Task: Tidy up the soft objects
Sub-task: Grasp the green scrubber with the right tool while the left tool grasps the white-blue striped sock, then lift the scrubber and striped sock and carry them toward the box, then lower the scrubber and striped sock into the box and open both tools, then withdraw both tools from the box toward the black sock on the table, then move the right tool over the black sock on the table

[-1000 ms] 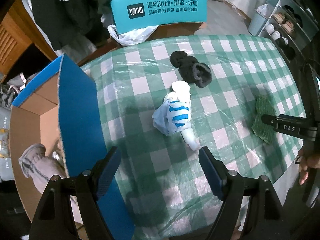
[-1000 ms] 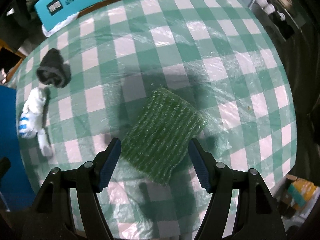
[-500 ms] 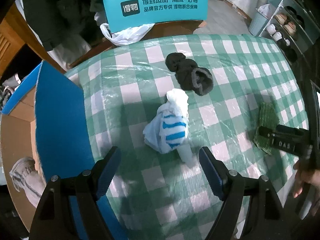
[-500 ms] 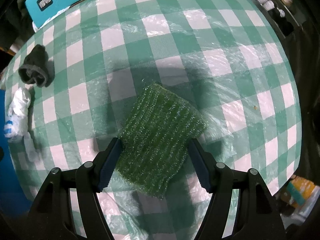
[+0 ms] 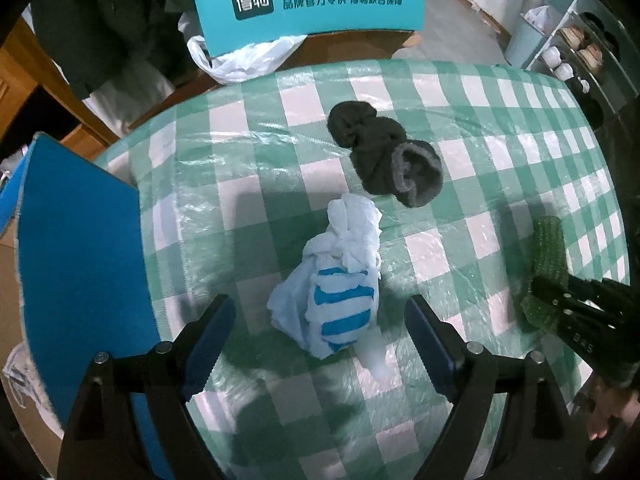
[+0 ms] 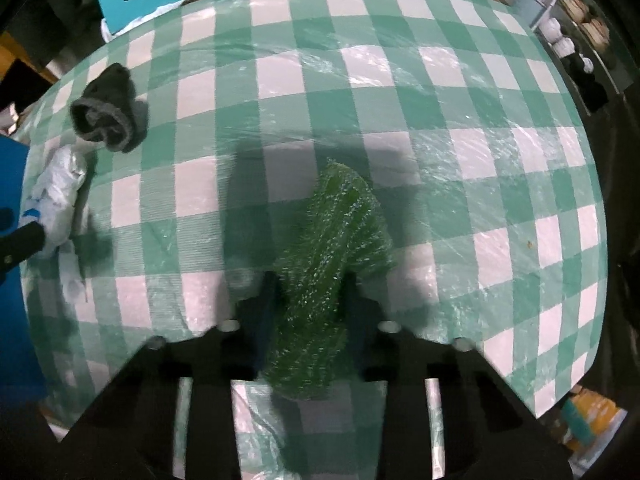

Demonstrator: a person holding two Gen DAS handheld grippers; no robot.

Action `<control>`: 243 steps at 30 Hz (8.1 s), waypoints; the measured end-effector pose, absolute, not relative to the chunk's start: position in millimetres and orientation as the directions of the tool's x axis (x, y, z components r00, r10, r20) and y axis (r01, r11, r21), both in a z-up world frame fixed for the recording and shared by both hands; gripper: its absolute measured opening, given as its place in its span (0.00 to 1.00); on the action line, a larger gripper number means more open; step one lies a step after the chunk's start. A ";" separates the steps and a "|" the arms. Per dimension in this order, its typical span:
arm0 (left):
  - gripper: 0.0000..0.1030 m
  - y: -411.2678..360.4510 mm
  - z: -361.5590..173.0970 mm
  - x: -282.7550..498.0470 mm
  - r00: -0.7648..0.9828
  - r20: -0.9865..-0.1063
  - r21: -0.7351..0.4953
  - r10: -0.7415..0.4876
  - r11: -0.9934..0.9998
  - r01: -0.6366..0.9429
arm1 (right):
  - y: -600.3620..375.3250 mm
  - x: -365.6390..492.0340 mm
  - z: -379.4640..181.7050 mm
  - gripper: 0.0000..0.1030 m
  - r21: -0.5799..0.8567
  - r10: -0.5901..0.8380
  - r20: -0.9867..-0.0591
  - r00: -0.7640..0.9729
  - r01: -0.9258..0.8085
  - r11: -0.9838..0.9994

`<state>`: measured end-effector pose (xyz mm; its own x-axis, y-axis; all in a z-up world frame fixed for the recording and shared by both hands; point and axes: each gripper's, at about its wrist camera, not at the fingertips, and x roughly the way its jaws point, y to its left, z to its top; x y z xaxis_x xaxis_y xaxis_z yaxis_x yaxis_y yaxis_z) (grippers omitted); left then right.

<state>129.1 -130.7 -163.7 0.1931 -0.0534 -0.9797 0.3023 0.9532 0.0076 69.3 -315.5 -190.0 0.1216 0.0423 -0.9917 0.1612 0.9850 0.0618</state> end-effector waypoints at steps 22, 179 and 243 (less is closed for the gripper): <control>0.49 -128.0 -153.2 129.6 0.251 -0.965 0.003 -0.075 0.955 0.297 | -291.8 74.1 -149.3 0.17 0.097 0.079 -0.979 0.190 0.085 0.992; 0.69 115.8 -47.5 31.6 0.431 -0.897 0.084 0.099 0.995 -0.052 | -33.4 70.8 -16.7 0.60 0.205 0.346 -0.883 0.317 -0.403 0.892; 0.74 -89.7 -101.6 135.7 0.305 -0.952 0.087 0.025 0.978 0.189 | -236.8 154.9 -95.4 0.64 0.183 0.202 -0.940 0.277 -0.092 0.979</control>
